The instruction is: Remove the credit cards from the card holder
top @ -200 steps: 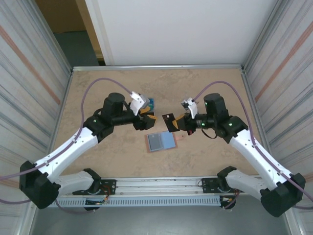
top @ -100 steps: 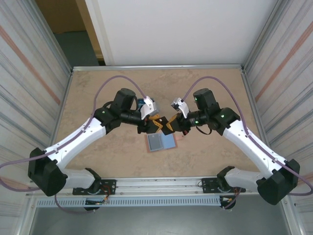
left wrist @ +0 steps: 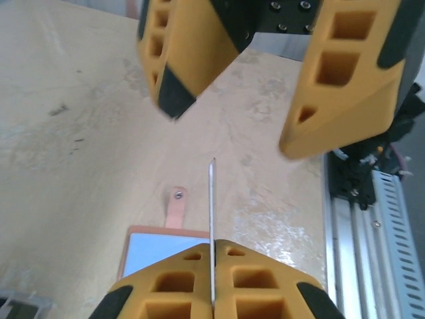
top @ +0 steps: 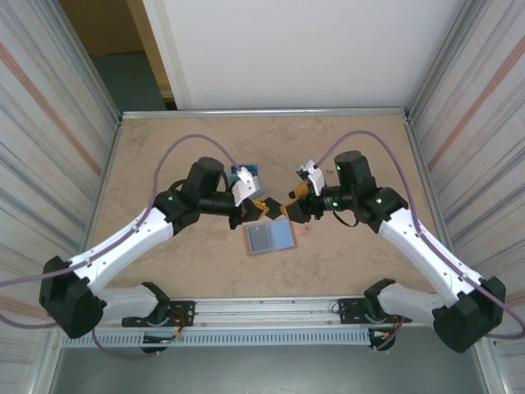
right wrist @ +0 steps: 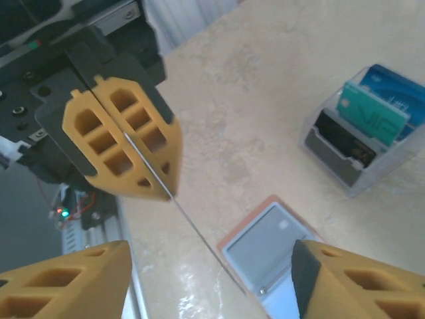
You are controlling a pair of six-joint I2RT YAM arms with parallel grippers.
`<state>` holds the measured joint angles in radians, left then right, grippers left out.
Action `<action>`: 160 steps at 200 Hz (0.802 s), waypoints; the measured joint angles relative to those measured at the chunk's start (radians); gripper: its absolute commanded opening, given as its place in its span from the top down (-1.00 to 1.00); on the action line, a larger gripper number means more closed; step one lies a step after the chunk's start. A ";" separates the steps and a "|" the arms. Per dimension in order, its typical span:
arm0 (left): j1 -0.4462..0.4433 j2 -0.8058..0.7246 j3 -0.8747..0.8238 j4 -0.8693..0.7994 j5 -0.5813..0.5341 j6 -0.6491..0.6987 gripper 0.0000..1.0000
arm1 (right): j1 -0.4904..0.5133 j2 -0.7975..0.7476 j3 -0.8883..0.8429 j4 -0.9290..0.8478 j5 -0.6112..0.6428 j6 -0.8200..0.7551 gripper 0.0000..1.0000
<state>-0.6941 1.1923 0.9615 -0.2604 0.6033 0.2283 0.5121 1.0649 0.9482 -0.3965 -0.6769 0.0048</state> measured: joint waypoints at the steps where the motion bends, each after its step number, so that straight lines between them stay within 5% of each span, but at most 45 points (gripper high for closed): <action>1: 0.000 -0.005 -0.005 0.004 -0.005 -0.005 1.00 | -0.001 -0.003 -0.003 0.003 0.001 0.003 -0.46; 73: 0.037 -0.263 -0.323 0.339 -0.235 -0.401 1.00 | -0.023 -0.220 -0.367 0.498 0.064 0.385 -0.71; 117: 0.051 -0.317 -0.364 0.443 -0.221 -0.544 1.00 | 0.012 -0.176 -0.458 0.753 0.072 0.587 -0.69; 160: 0.065 -0.316 -0.400 0.585 -0.135 -0.657 1.00 | 0.099 -0.067 -0.419 0.896 0.023 0.619 -0.52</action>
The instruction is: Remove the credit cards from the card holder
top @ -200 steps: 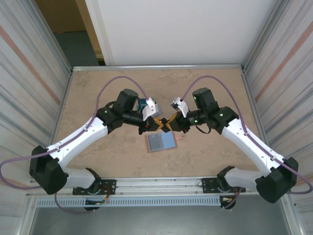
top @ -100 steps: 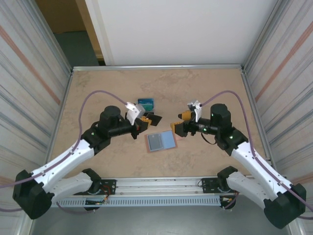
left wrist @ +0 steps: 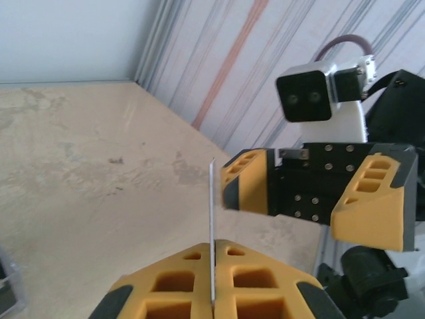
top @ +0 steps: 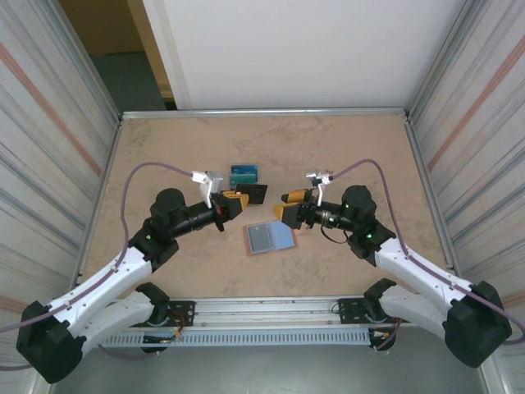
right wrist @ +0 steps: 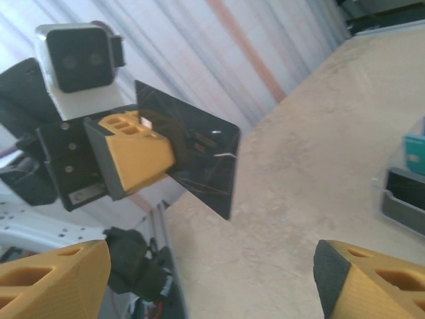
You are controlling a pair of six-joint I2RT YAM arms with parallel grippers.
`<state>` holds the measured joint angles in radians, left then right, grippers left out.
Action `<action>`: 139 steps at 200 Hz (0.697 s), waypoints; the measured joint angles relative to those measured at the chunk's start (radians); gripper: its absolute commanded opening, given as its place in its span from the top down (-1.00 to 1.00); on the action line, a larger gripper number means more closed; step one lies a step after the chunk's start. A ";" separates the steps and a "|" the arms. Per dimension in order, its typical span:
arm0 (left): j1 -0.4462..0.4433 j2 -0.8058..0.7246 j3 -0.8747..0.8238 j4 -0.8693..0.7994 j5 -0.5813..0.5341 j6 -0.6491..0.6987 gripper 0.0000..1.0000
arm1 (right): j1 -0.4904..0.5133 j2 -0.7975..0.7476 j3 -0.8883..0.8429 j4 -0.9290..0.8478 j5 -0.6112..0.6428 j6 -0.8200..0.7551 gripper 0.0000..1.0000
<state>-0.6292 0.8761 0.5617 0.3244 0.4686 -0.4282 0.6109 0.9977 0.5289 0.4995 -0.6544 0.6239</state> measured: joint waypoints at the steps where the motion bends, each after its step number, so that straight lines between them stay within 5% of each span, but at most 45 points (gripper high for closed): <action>1: 0.000 0.000 -0.002 0.005 0.003 -0.003 1.00 | 0.001 0.002 0.002 0.002 -0.001 0.001 -0.52; 47: 0.002 0.011 -0.020 0.112 0.090 -0.077 1.00 | 0.051 0.112 0.113 0.079 -0.080 0.000 0.02; 88: 0.002 0.011 -0.021 0.165 0.130 -0.093 1.00 | 0.063 0.155 0.155 0.101 -0.109 -0.003 1.00; 139: 0.020 0.005 0.023 0.003 0.133 0.000 -0.24 | 0.066 0.124 0.194 -0.063 -0.117 -0.099 1.00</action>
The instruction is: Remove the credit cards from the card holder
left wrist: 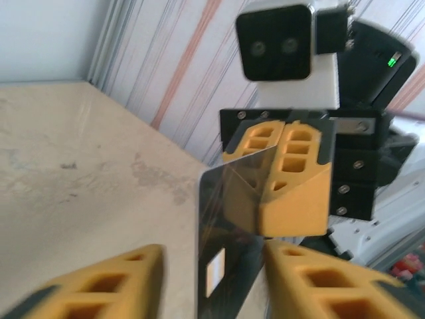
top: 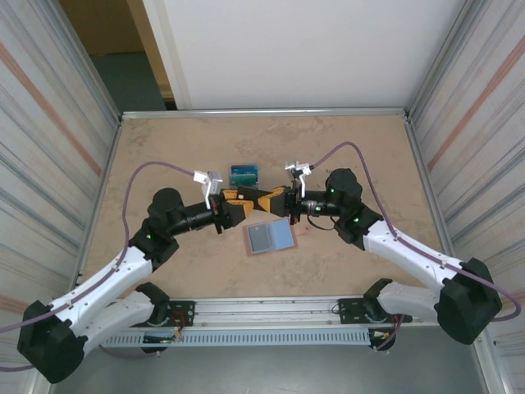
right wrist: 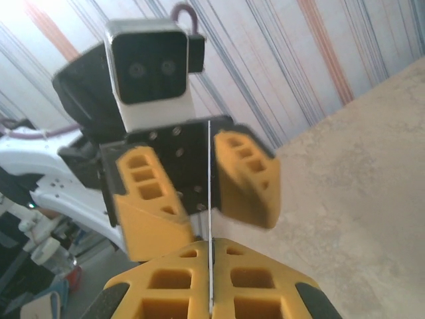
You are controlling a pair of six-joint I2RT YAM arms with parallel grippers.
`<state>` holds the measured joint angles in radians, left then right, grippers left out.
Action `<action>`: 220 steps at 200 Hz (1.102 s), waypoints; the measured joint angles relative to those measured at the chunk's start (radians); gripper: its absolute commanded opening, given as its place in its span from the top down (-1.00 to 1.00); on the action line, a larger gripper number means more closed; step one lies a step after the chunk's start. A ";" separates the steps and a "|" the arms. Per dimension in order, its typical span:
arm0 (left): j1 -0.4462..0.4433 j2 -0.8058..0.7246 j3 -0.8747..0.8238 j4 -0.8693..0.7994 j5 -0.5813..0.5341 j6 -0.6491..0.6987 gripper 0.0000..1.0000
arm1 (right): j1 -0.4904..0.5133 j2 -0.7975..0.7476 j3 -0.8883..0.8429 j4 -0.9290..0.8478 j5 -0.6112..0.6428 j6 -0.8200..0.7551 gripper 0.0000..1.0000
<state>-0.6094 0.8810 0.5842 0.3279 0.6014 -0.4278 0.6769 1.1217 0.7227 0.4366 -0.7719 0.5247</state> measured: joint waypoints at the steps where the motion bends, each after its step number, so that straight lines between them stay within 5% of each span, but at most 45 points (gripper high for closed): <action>1: 0.000 0.000 0.004 -0.010 0.000 0.010 -0.25 | 0.000 -0.002 0.002 -0.008 0.001 -0.006 1.00; 25: 0.004 -0.003 0.109 -0.177 0.003 0.127 -0.44 | 0.000 -0.028 0.050 -0.179 0.000 -0.091 1.00; 72: 0.004 0.040 0.351 -0.460 0.048 0.384 -0.50 | 0.000 -0.031 0.134 -0.444 -0.010 -0.230 1.00; 117: 0.004 0.207 0.541 -0.747 0.095 0.608 -0.37 | 0.000 -0.032 0.136 -0.543 -0.014 -0.283 1.00; 169: 0.004 0.304 0.573 -0.908 0.117 0.722 -0.13 | 0.000 -0.036 0.153 -0.582 -0.015 -0.309 1.00; 192: 0.004 0.319 0.579 -0.937 0.135 0.754 0.18 | 0.000 -0.037 0.155 -0.588 -0.015 -0.314 1.00; 220: 0.003 0.338 0.588 -0.958 0.167 0.779 1.00 | -0.001 -0.036 0.155 -0.592 -0.003 -0.321 0.92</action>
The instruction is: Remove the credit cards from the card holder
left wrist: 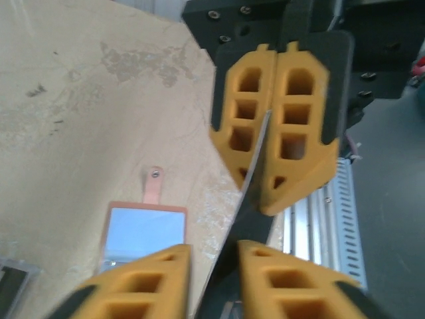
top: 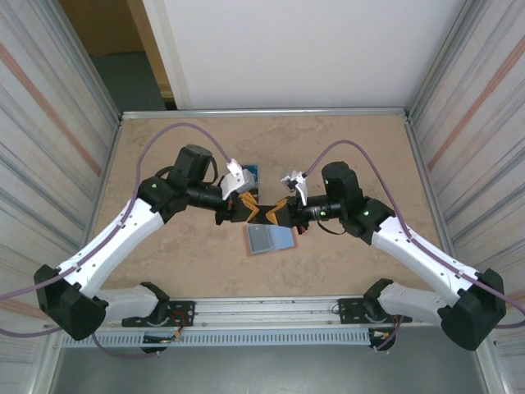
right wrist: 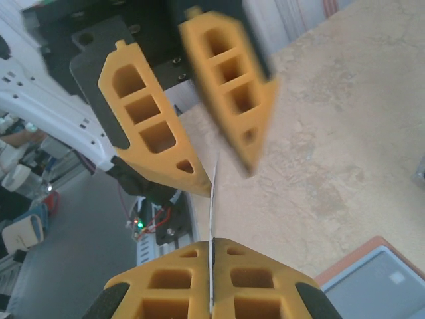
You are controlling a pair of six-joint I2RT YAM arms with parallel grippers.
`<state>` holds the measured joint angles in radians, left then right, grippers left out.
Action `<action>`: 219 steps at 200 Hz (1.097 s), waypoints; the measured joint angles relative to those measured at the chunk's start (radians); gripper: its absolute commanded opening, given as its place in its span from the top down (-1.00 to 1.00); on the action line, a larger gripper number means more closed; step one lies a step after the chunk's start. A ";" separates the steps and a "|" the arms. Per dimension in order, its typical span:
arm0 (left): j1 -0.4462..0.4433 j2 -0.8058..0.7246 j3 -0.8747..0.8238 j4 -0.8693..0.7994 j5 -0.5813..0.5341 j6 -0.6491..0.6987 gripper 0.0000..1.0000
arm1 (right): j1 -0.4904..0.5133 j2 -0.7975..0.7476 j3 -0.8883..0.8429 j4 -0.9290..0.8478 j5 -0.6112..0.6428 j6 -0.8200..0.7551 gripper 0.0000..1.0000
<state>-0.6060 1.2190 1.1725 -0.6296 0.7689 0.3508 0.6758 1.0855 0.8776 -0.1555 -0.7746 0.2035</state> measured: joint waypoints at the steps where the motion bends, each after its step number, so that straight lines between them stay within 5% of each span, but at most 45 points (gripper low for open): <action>1: 0.000 0.000 0.000 -0.001 0.001 -0.001 1.00 | -0.001 0.000 0.000 -0.001 0.001 0.000 0.89; 17: -0.004 0.000 0.002 -0.005 0.007 0.013 1.00 | -0.003 0.000 0.001 -0.010 0.019 -0.005 0.36; 68: 0.040 0.008 -0.017 0.048 -0.182 0.103 1.00 | -0.002 -0.044 0.001 -0.034 0.196 -0.001 -0.64; 75: 0.060 0.014 -0.025 0.068 -0.207 0.127 1.00 | -0.002 -0.062 -0.001 -0.040 0.230 0.002 -1.00; 159: 0.265 0.210 -0.119 0.298 -0.254 0.428 1.00 | -0.002 -0.187 0.000 -0.160 0.613 0.084 -0.98; 219: 0.272 0.386 -0.060 0.288 -0.253 0.537 1.00 | -0.003 -0.204 -0.001 -0.172 0.717 0.129 -0.98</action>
<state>-0.3336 1.6047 1.1130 -0.3416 0.5156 0.8875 0.6727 0.8810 0.8768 -0.3279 -0.0578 0.3328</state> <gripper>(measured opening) 0.066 0.990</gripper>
